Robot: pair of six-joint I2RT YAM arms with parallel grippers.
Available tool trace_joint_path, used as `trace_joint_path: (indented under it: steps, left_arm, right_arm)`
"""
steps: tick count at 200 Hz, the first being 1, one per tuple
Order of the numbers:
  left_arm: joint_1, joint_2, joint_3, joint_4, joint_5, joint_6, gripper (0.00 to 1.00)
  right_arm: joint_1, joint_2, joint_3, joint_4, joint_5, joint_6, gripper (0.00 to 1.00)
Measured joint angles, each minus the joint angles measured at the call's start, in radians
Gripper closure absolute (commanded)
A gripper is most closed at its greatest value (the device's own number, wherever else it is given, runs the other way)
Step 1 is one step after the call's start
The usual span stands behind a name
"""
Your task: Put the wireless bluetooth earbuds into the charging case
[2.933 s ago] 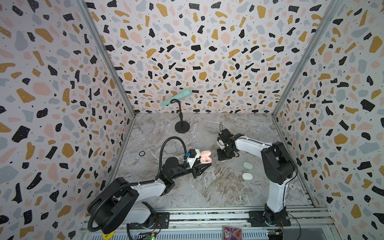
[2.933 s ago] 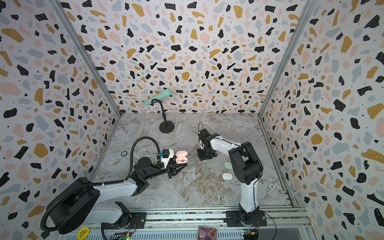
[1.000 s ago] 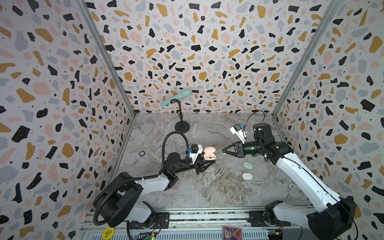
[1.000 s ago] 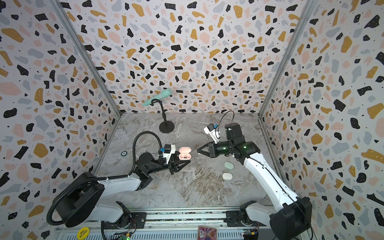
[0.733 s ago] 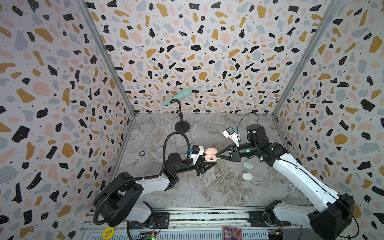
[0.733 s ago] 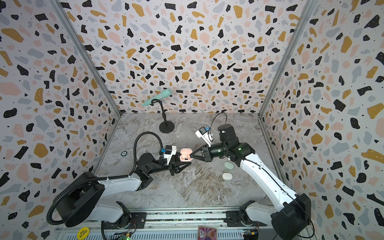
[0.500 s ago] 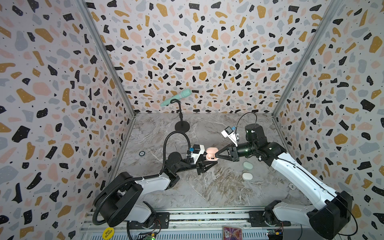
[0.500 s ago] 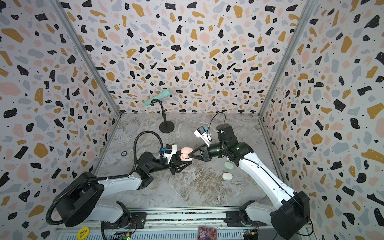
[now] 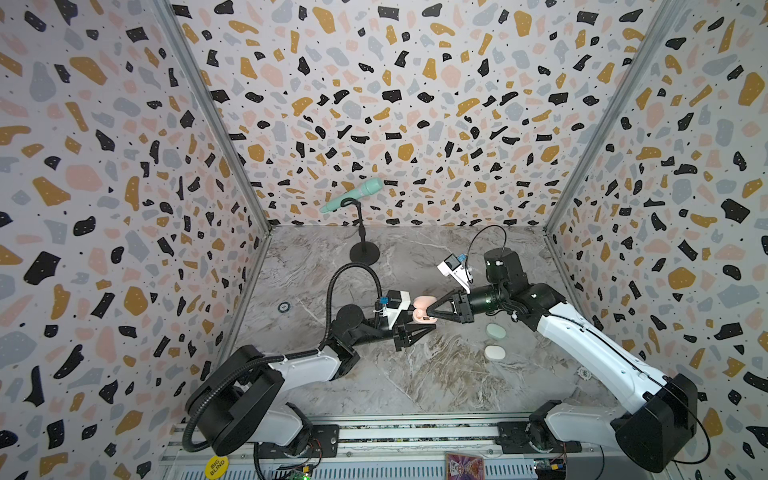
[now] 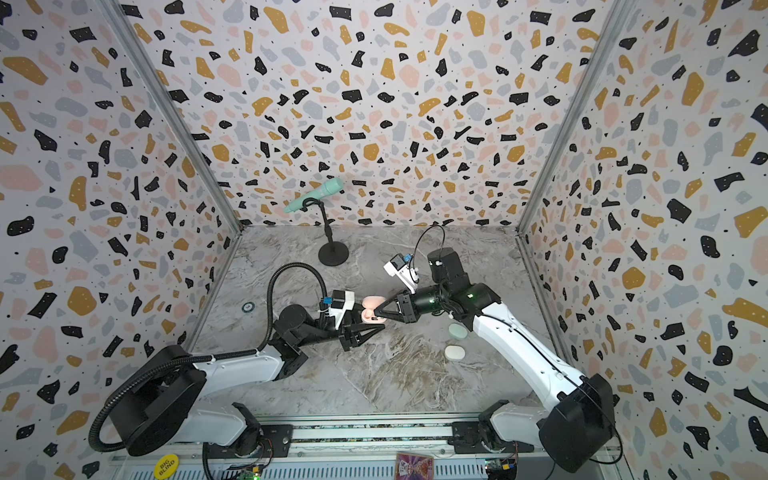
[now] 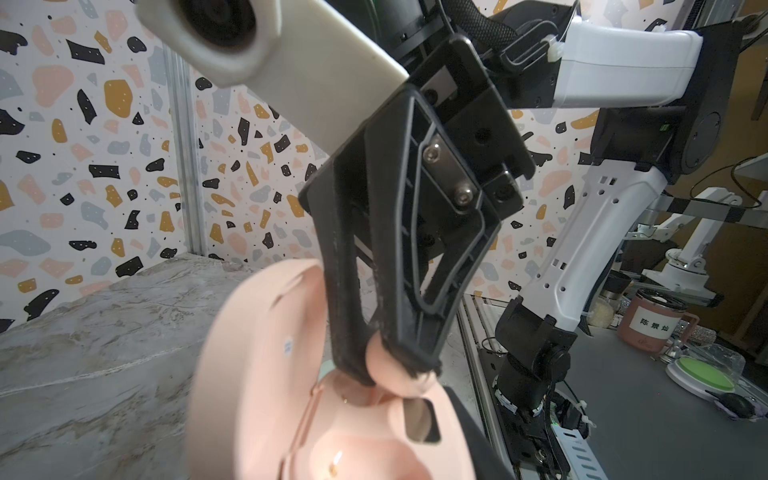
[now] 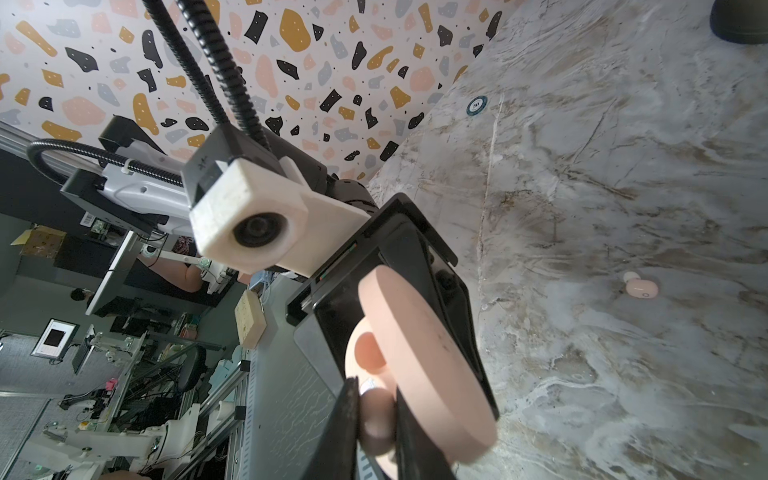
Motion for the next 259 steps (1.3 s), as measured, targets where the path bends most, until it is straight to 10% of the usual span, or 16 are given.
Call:
trace_joint_path:
  steps: [149,259]
  left_arm:
    - [-0.001,-0.006,0.0,-0.021,-0.018,0.008,0.55]
    - [0.0,0.004,-0.016,-0.021,-0.026,-0.008,0.52]
  right_arm:
    - [0.006,-0.002,0.084,-0.05,0.126,0.018,0.45]
    - [0.193,0.041,0.083,-0.005,0.333,0.039,0.67]
